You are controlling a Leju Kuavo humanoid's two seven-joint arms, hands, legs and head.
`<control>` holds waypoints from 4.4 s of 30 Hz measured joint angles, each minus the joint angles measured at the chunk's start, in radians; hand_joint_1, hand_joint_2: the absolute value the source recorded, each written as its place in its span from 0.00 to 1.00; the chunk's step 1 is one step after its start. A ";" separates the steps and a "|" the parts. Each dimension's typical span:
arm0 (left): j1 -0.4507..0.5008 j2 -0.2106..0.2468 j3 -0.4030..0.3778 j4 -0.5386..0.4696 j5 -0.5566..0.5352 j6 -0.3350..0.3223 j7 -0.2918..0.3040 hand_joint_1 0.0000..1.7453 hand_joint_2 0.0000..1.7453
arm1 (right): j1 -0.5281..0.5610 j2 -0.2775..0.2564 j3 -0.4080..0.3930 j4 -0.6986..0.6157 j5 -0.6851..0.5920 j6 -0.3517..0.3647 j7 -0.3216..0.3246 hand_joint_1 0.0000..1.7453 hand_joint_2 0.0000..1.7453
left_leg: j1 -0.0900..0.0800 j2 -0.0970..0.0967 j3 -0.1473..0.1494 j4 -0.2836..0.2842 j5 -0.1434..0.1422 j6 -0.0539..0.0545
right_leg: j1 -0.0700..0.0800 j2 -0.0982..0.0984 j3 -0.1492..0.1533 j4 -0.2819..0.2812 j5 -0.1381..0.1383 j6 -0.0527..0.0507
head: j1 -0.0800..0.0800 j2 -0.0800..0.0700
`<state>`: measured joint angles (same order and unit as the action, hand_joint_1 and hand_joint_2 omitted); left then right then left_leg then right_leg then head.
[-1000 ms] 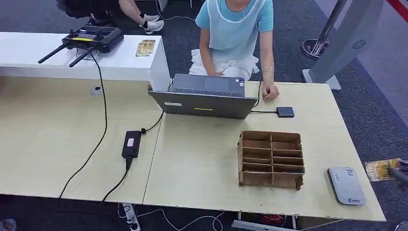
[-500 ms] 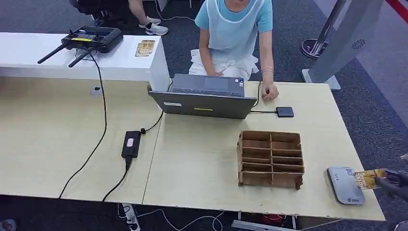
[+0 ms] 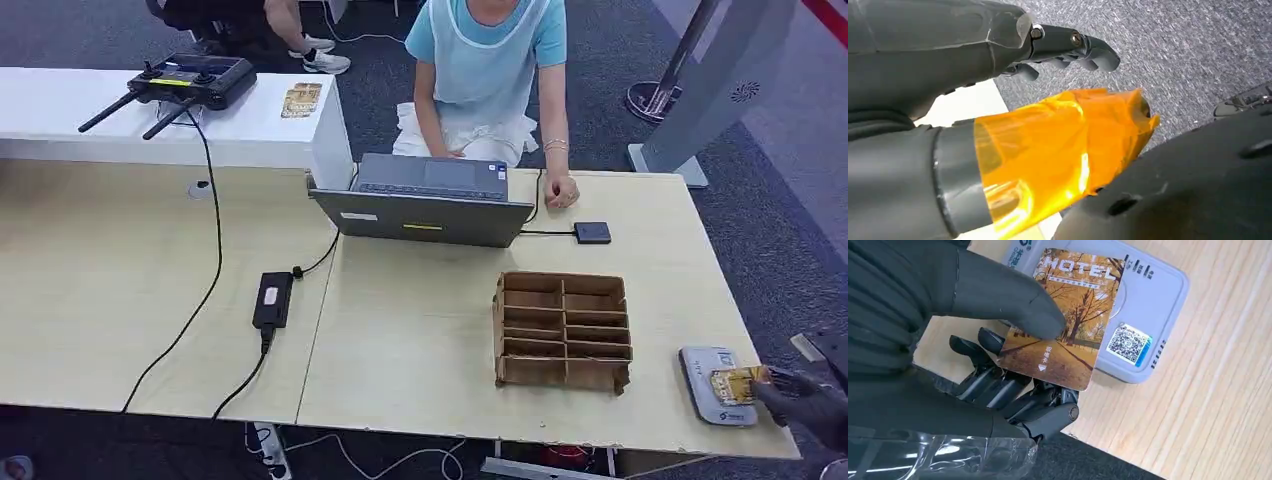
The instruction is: Pass the card to the sensor for recognition and then transmit it.
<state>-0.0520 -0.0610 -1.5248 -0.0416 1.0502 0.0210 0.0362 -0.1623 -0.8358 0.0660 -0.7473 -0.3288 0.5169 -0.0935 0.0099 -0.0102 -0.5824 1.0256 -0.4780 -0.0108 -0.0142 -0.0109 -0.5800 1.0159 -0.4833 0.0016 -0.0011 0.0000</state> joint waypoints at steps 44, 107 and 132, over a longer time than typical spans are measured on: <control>-0.001 0.000 0.000 0.000 0.004 0.000 0.002 0.00 0.00 | -0.092 0.047 -0.035 0.031 0.094 -0.084 -0.022 1.00 1.00 | 0.000 0.000 0.000 0.000 0.000 0.000 | 0.000 -0.001 0.001 0.000 0.000 0.000 | 0.000 0.000; -0.021 -0.015 0.000 0.000 -0.054 -0.012 0.035 0.00 0.00 | -0.992 0.634 0.466 -0.119 1.437 -0.514 0.102 1.00 1.00 | 0.000 0.006 0.000 0.000 0.006 -0.007 | 0.001 0.005 -0.004 0.007 0.004 -0.004 | 0.001 0.000; -0.022 -0.006 0.000 0.000 -0.100 -0.018 0.035 0.00 0.00 | -0.964 0.685 0.484 -0.045 1.617 -0.535 0.087 1.00 1.00 | 0.001 0.006 0.000 0.000 0.006 -0.007 | 0.001 0.006 -0.004 0.007 0.005 -0.005 | 0.000 0.000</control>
<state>-0.0735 -0.0671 -1.5244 -0.0416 0.9507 0.0027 0.0717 -1.1266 -0.1511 0.5505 -0.7924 1.2878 -0.0179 -0.0069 0.0105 -0.0040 -0.5821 1.0259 -0.4718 -0.0175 -0.0133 -0.0053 -0.5843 1.0226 -0.4787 -0.0030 -0.0008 0.0000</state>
